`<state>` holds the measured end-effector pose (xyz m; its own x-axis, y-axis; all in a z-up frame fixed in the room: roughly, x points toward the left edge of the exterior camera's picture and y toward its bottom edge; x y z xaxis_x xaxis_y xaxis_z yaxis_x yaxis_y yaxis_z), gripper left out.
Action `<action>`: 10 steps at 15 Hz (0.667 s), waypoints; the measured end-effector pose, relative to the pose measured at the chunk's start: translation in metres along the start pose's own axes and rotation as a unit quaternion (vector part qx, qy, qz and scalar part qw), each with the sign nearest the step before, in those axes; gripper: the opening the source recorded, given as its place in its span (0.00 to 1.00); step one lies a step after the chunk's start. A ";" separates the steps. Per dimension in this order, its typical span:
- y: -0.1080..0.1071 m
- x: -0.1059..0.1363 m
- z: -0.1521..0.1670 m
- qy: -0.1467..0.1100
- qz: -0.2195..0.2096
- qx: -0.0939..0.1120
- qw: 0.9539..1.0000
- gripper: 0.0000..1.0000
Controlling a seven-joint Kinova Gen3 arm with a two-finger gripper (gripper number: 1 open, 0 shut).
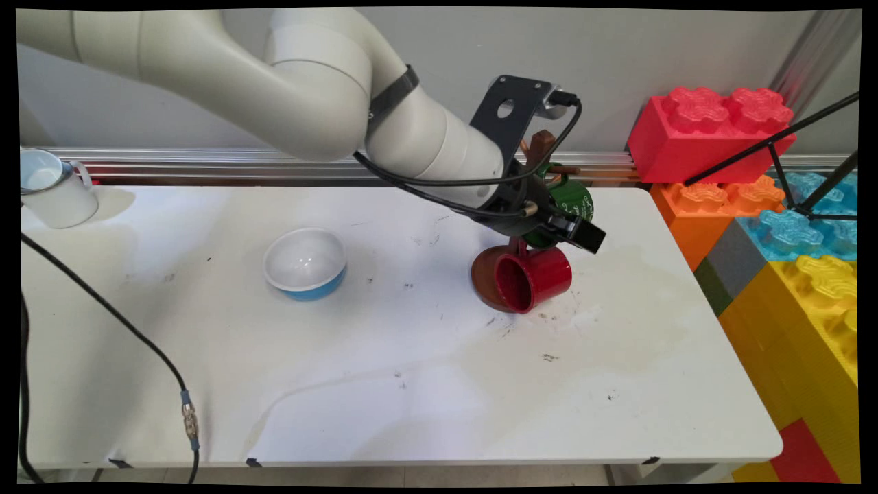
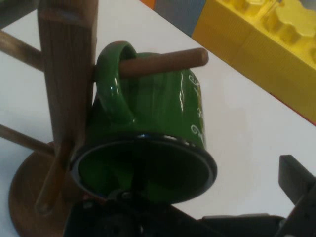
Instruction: Pick up the green mug from the rack
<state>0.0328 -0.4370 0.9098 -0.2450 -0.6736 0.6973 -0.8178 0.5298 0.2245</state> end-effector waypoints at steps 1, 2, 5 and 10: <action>0.001 0.001 0.002 0.000 -0.005 -0.003 1.000 1.00; 0.001 0.002 0.003 0.000 -0.008 -0.005 1.000 1.00; 0.002 0.005 0.007 0.001 -0.020 -0.010 1.000 1.00; 0.000 0.007 0.012 0.005 -0.043 -0.013 0.999 1.00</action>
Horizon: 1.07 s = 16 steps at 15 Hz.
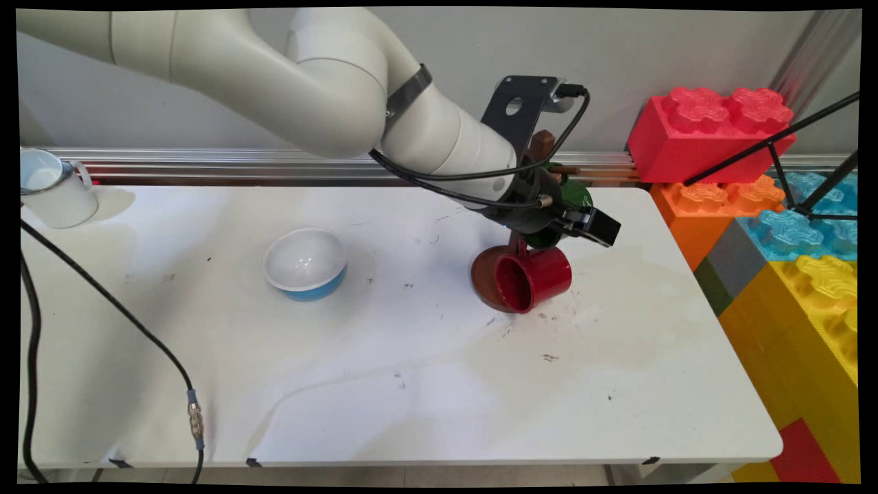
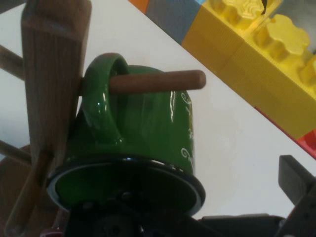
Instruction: Pick up the green mug from the rack
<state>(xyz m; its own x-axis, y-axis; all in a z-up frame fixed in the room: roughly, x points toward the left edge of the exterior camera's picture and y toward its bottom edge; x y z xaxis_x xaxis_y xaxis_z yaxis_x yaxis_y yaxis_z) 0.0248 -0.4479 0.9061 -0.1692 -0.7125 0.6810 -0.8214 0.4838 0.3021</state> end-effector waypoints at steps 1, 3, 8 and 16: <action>-0.001 0.000 0.001 0.000 -0.003 0.000 1.000 1.00; -0.002 0.000 0.002 0.002 -0.010 0.000 1.000 1.00; -0.004 -0.002 0.007 0.008 -0.028 -0.006 1.000 1.00; -0.008 -0.002 0.011 0.019 -0.037 -0.010 0.999 0.00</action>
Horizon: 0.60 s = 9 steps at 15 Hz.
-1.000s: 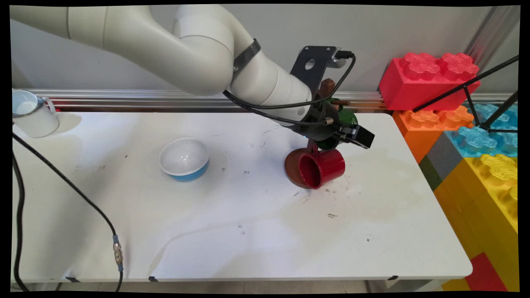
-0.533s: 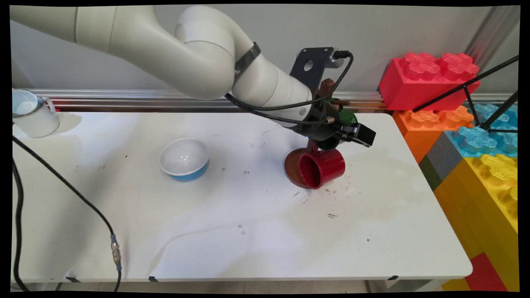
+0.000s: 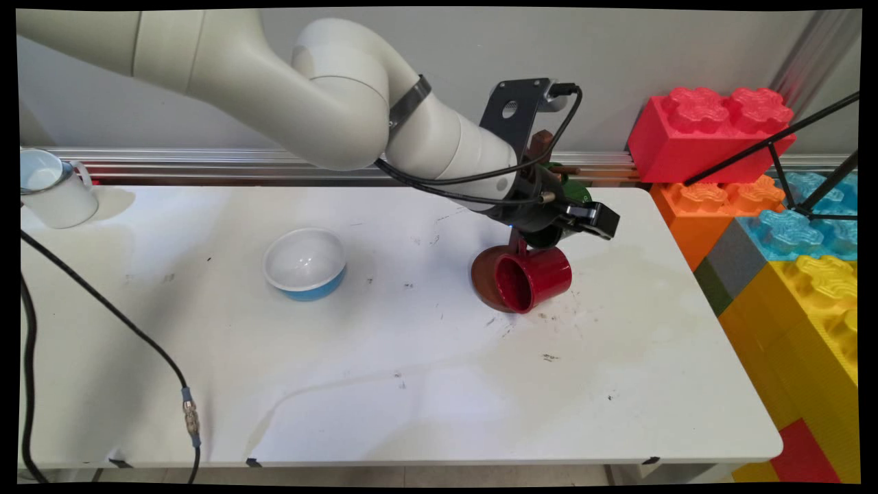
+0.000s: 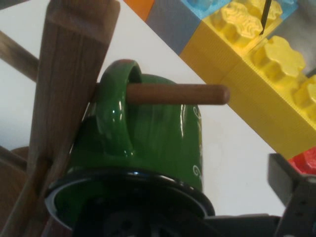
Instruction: Pick up the green mug from the rack, then place the picked object on the table
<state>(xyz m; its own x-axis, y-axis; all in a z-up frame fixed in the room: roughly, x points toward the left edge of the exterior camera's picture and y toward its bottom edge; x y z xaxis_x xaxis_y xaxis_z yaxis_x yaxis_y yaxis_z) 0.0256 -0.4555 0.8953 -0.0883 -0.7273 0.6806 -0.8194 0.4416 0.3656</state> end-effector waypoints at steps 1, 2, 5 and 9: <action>0.000 0.000 0.000 0.001 0.001 0.000 1.000 0.00; -0.001 0.000 0.000 0.002 0.001 0.000 1.000 0.00; -0.002 0.001 0.000 0.004 0.002 0.002 1.000 0.00; -0.005 0.001 -0.002 0.005 0.000 0.005 1.000 0.00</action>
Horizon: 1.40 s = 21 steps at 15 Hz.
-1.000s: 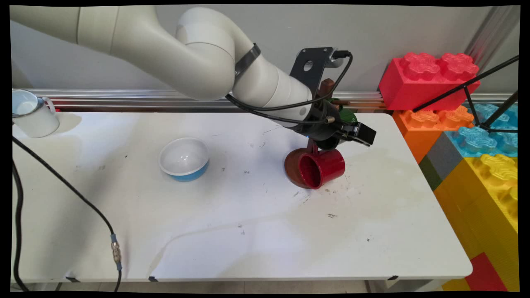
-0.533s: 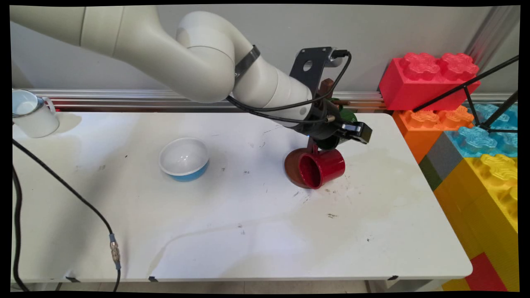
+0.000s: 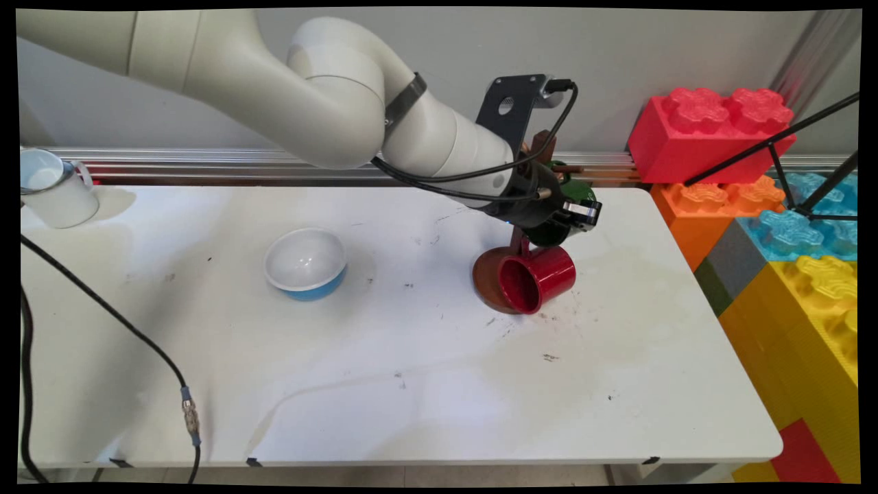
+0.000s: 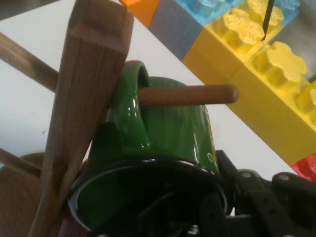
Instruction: Place the picked object on the table
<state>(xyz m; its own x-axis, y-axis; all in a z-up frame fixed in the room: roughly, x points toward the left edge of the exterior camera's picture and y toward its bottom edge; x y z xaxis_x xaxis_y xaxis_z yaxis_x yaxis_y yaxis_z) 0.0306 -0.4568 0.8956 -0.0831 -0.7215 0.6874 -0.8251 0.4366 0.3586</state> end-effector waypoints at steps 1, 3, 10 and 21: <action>0.000 0.000 -0.001 0.000 -0.001 0.001 1.000 0.00; 0.000 0.001 -0.002 0.000 -0.001 0.001 1.000 0.00; 0.004 0.004 -0.009 0.001 0.003 -0.010 1.000 0.00; 0.026 0.008 -0.024 0.002 0.017 -0.060 0.998 0.00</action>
<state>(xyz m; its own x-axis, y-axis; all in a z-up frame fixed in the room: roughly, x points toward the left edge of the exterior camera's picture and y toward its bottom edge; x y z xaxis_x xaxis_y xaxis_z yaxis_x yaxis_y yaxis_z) 0.0217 -0.4385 0.9259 -0.1064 -0.7034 0.7028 -0.7496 0.5212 0.4080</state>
